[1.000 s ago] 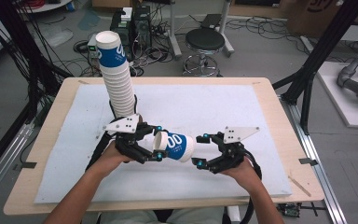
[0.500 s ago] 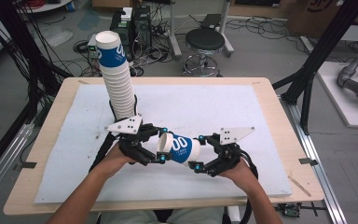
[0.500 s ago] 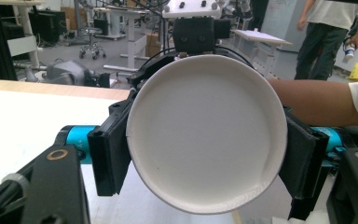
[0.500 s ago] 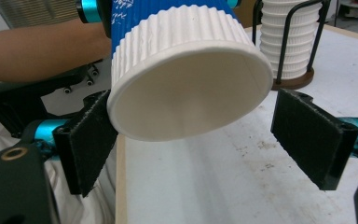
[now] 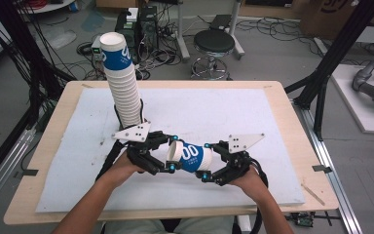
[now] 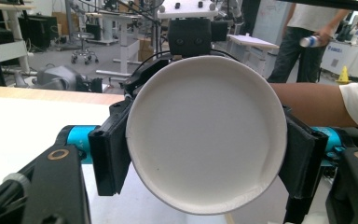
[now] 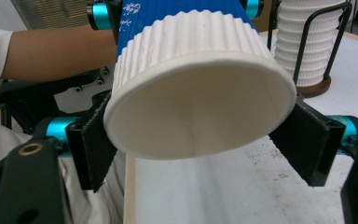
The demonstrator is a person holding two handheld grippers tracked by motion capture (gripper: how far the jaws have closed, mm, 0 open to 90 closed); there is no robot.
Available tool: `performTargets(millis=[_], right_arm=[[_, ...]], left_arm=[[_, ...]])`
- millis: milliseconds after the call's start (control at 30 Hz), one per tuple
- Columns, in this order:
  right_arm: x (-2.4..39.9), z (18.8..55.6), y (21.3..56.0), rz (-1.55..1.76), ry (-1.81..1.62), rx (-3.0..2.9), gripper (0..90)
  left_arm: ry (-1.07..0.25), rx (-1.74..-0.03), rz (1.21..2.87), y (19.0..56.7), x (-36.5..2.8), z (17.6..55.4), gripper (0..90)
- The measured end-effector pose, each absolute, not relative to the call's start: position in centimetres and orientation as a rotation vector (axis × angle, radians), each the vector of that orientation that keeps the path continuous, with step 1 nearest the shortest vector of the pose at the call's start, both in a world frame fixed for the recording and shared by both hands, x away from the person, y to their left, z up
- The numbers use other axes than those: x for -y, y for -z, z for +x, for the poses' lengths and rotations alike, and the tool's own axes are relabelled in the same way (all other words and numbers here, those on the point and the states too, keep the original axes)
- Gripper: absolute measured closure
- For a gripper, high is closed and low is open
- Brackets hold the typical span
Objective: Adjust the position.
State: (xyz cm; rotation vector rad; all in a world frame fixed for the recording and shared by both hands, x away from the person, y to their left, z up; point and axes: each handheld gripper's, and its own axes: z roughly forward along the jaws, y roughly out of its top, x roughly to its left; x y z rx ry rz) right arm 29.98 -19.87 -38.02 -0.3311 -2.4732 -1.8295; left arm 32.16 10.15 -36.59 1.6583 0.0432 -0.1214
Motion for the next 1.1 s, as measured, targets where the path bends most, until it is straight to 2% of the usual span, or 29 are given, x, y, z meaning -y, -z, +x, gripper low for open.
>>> performTargets(millis=[567, 600, 733, 1100], right_arm=[[19.8, 30.2, 37.9, -0.339, 1.768, 2.545, 26.9], [19.7, 30.2, 37.8, -0.344, 1.758, 2.551, 26.9], [19.8, 30.3, 37.8, -0.338, 1.732, 2.558, 26.9], [19.9, 30.6, 36.7, -0.321, 1.67, 2.617, 26.9]], left_arm=[[0.087, -0.061, 1.725, 37.0, -10.4, 32.2, 30.3], [0.076, -0.075, 1.734, 36.9, -10.4, 32.1, 29.5], [0.057, -0.13, 1.799, 37.0, -10.4, 31.9, 17.0], [0.044, -0.158, 1.819, 36.3, -11.8, 32.0, 16.2]])
